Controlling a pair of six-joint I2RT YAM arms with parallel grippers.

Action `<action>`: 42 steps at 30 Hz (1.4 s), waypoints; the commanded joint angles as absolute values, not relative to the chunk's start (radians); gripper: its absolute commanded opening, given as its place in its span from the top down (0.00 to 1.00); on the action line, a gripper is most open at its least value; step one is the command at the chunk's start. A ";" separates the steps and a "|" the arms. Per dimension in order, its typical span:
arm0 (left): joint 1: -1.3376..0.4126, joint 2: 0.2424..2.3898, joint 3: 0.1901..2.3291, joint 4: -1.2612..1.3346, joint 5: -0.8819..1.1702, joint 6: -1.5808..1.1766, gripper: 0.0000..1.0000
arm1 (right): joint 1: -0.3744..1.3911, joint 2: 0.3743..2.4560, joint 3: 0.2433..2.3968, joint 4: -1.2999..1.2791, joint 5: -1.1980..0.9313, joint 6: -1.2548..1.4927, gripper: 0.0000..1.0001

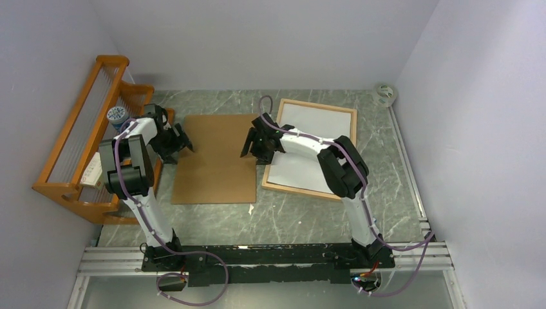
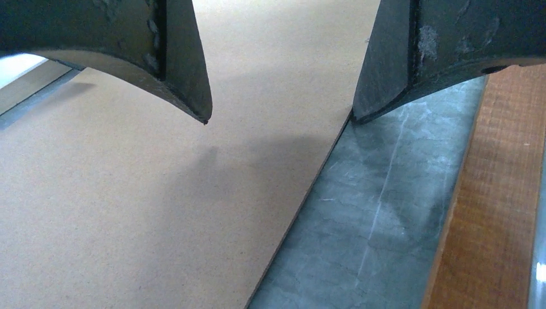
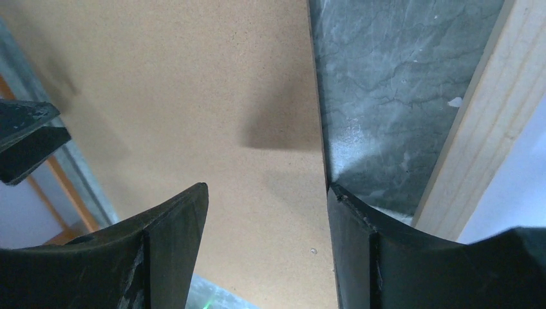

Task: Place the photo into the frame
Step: Turn over the photo frame item at the center of the board.

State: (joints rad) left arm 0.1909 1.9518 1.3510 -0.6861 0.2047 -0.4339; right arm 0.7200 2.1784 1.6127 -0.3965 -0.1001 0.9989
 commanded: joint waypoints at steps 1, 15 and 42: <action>0.184 2.032 1.314 -0.748 0.310 -0.446 0.14 | 0.723 2.123 1.573 -0.162 -0.275 1.077 0.30; 0.174 2.009 1.262 -0.736 0.398 -0.468 0.16 | 0.708 1.942 1.504 -0.088 -0.306 1.060 0.31; 0.035 1.928 1.138 -0.694 0.439 -0.491 0.18 | 0.543 1.813 1.217 -0.269 -0.102 0.907 0.31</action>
State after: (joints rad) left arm 0.0681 1.8652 1.1728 -0.6521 0.4515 -0.4953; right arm 0.5488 1.8645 1.2274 -0.2512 -0.1261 0.9535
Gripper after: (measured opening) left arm 0.821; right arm 0.685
